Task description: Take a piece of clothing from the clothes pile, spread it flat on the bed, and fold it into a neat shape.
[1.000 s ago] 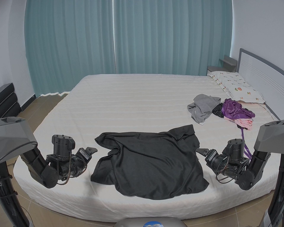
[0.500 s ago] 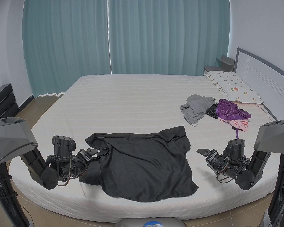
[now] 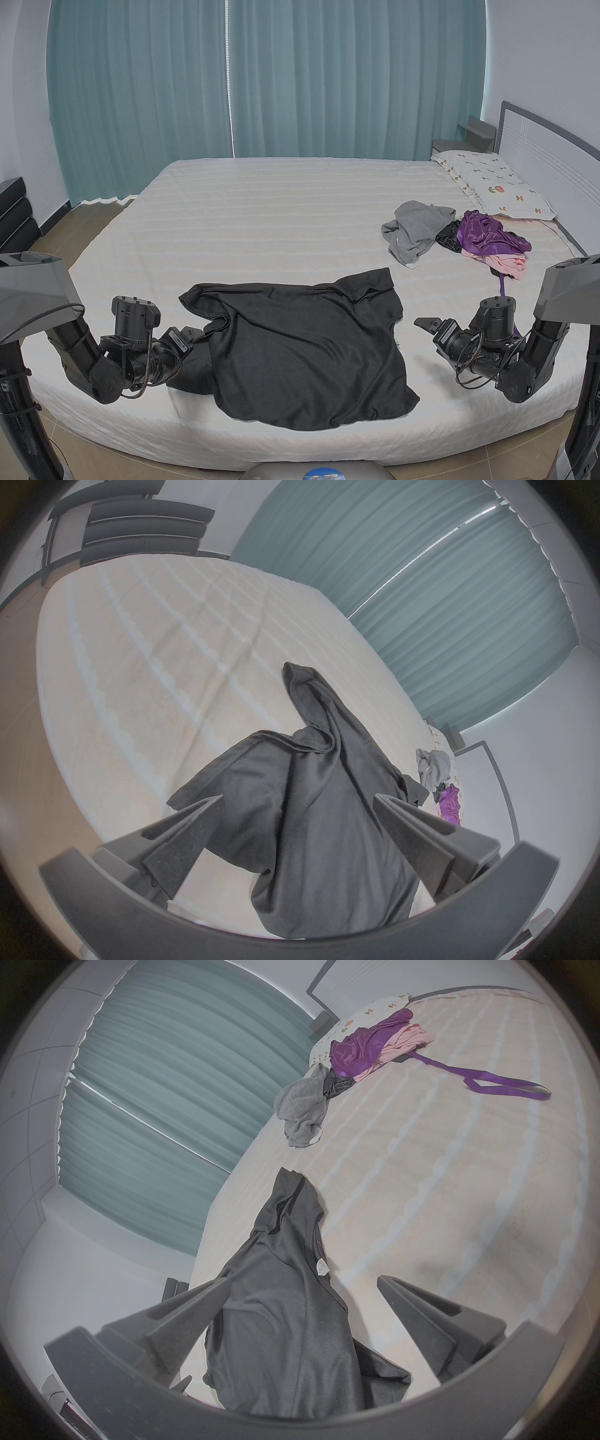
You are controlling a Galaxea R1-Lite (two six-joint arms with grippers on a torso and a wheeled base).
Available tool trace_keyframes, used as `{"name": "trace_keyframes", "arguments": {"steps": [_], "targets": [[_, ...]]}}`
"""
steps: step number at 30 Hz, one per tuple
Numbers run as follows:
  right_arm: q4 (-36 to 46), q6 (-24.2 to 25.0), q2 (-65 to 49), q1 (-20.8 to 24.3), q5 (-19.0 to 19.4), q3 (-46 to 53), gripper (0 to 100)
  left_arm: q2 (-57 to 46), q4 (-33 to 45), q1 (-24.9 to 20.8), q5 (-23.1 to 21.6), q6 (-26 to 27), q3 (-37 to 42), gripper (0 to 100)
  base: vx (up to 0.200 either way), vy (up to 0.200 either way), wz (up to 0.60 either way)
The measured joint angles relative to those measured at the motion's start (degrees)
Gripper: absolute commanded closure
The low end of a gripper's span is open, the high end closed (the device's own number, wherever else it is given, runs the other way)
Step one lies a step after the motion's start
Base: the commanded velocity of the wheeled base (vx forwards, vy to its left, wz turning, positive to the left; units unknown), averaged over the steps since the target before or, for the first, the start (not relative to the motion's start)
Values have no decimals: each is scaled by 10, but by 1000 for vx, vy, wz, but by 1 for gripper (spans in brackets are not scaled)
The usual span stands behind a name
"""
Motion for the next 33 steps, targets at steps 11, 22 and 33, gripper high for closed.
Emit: {"name": "trace_keyframes", "arguments": {"steps": [11,22,33], "targets": [[0,0,5,-1,0,0,0,61,0,-1,38,32,0,0,0,0,0],[0,0,8,-3,-1,-2,0,91,-1,-1,80,57,3,0,0,0,0],[0,-1,10,-4,-2,-1,0,111,-2,2,86,69,1,100,0,0,0]]}}
